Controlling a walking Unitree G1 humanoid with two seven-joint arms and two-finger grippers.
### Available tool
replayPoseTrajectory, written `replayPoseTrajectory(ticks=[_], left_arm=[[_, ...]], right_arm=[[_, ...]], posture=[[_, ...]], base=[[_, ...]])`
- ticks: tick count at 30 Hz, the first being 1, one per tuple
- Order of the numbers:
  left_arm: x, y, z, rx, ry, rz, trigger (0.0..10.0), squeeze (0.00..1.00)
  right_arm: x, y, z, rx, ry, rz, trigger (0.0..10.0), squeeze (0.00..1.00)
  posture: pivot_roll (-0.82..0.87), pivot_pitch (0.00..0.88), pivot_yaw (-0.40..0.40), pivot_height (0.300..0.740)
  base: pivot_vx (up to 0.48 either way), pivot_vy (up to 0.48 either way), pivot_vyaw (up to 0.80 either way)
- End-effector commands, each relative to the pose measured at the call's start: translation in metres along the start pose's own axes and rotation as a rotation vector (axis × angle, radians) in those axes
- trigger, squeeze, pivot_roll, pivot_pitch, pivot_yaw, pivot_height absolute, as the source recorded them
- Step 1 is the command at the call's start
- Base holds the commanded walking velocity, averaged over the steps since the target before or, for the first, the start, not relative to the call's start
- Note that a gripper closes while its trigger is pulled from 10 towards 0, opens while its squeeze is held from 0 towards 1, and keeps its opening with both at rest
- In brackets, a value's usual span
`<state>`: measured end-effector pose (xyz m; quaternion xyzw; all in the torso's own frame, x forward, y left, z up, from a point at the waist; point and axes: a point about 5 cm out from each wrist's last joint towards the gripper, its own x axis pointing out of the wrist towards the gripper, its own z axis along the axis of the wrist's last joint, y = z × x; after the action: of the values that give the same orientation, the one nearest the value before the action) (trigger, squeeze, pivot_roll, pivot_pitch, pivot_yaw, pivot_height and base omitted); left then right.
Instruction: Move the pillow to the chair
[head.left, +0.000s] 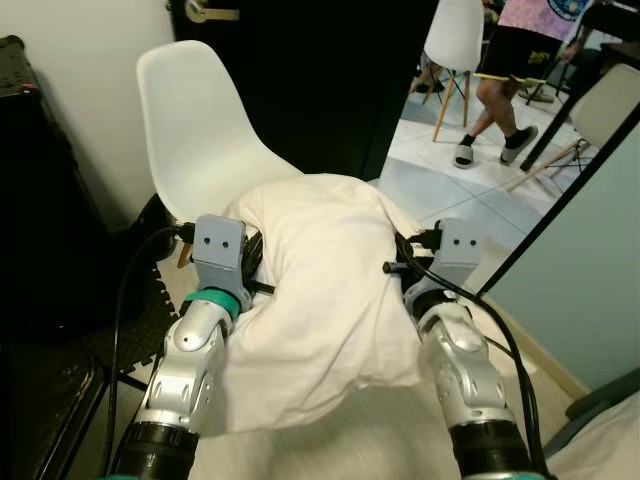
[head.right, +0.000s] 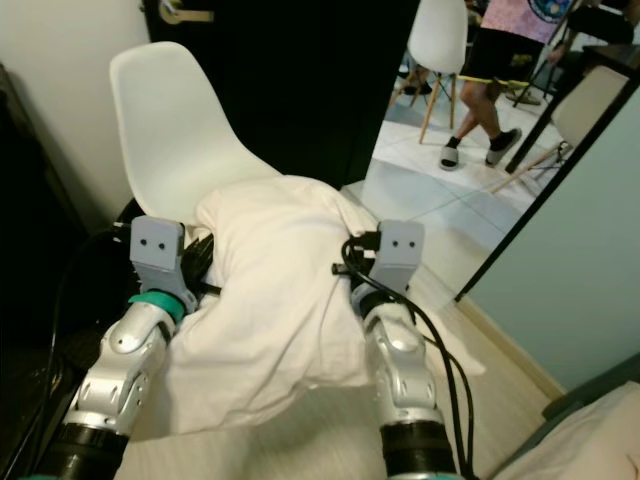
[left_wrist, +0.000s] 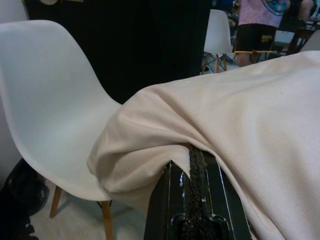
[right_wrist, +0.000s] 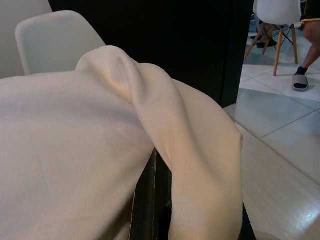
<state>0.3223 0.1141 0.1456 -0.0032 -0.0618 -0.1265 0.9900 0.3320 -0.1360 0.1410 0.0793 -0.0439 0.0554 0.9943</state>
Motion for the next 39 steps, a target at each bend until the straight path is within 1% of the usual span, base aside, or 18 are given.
replayPoseTrajectory(ticks=[1,2,4,5,9,13,18,25,30,31,39], left_arm=[[0.007,-0.011,0.016,0.005,-0.077,-0.049,10.0,0.0],[0.01,-0.009,0.019,0.013,-0.082,-0.064,10.0,0.0],[0.01,-0.007,0.021,0.018,-0.083,-0.071,10.0,0.0],[0.011,-0.005,0.021,0.024,-0.081,-0.078,10.0,0.0],[0.015,0.001,0.025,0.027,-0.08,-0.081,10.0,0.0],[0.017,0.004,0.027,0.021,-0.089,-0.072,10.0,0.0],[0.017,0.003,0.027,0.009,-0.093,-0.066,10.0,0.0],[0.014,-0.002,0.024,-0.01,-0.088,-0.09,10.0,0.0],[0.012,-0.003,0.023,-0.018,-0.087,-0.096,10.0,0.0],[0.011,-0.003,0.023,-0.022,-0.087,-0.098,10.0,0.0],[0.008,-0.005,0.021,-0.039,-0.085,-0.111,10.0,0.0]], right_arm=[[0.005,0.013,0.01,0.001,-0.058,0.052,10.0,0.0],[0.006,0.015,0.008,0.015,-0.068,0.038,10.0,0.0],[0.006,0.017,0.007,0.021,-0.071,0.032,10.0,0.0],[0.006,0.019,0.005,0.028,-0.075,0.027,10.0,0.0],[0.006,0.022,0.005,0.041,-0.088,0.015,10.0,0.0],[0.005,0.021,0.005,0.043,-0.09,0.012,10.0,0.0],[0.004,0.02,0.004,0.037,-0.085,0.017,10.0,0.0],[-0.003,0.015,0.001,0.026,-0.076,0.002,10.0,0.0],[-0.005,0.015,0.0,0.023,-0.071,0.003,10.0,0.0],[-0.006,0.015,-0.001,0.023,-0.068,0.008,10.0,0.0],[-0.008,0.016,-0.004,0.01,-0.046,0.025,10.0,0.0]], posture=[[0.08,0.011,0.027,0.74],[0.1,0.0,0.071,0.74],[0.11,0.0,0.078,0.74],[0.11,0.0,0.102,0.74],[0.12,0.0,0.12,0.74],[0.11,0.0,0.117,0.74],[0.1,0.0,0.105,0.74],[0.07,0.003,0.094,0.74],[0.07,0.004,0.089,0.74],[0.07,0.008,0.076,0.74],[0.06,0.015,0.058,0.74]], base=[[0.259,0.0,0.0],[0.262,0.0,0.0],[0.262,0.0,0.0],[0.262,0.0,0.0],[0.263,0.0,0.0],[0.289,0.0,0.0],[0.291,0.0,0.0],[0.292,0.0,0.0],[0.29,0.0,0.0],[0.304,0.0,0.0],[0.312,0.0,0.0]])
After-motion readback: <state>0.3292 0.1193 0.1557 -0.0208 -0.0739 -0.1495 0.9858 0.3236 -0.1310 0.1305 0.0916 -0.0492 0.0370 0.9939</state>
